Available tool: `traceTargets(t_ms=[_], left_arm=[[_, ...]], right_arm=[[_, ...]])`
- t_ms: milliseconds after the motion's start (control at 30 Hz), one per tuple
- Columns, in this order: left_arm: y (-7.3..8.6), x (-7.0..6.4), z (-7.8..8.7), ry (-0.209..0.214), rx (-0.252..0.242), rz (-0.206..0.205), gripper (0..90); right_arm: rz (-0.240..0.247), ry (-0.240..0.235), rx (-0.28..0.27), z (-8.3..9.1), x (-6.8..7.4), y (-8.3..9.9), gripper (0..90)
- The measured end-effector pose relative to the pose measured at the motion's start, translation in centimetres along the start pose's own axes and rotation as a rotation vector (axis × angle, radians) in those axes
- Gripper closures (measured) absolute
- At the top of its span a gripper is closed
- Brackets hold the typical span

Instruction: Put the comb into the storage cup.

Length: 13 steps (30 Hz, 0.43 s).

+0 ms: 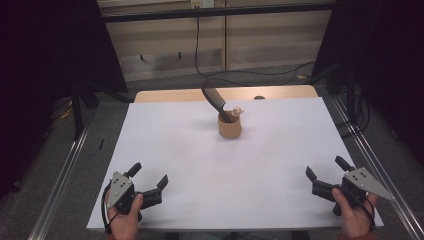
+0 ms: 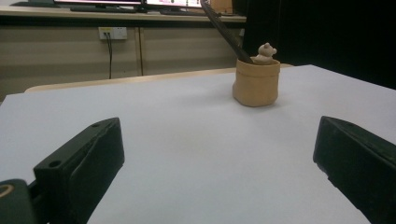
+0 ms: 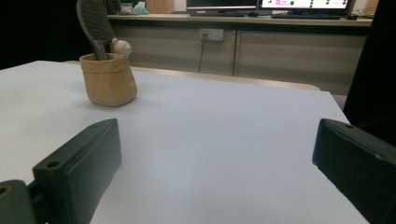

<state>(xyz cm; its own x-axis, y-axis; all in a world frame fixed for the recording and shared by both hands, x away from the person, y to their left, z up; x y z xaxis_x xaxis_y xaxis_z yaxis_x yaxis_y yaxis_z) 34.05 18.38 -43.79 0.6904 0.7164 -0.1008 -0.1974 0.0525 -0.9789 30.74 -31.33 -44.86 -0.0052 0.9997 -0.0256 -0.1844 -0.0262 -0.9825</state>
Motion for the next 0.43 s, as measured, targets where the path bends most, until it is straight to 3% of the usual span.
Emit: traceTargets(t_ms=[433], left_arm=[[0.23,0.06,-0.53,0.01,0.019,0.007,1.8]], right_arm=[[0.007,-0.031,-0.028,-0.48,0.74,-0.33,0.7]])
Point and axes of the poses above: each handheld gripper's, and its own axes: z roughly backward along the jaws, y roughly out of its underside, x roughly to its left, the point moved 7 cm from there along -z, roughly forward along the jaws, and after that the axes turned 12 degrees about y, right-handed, at the moved point
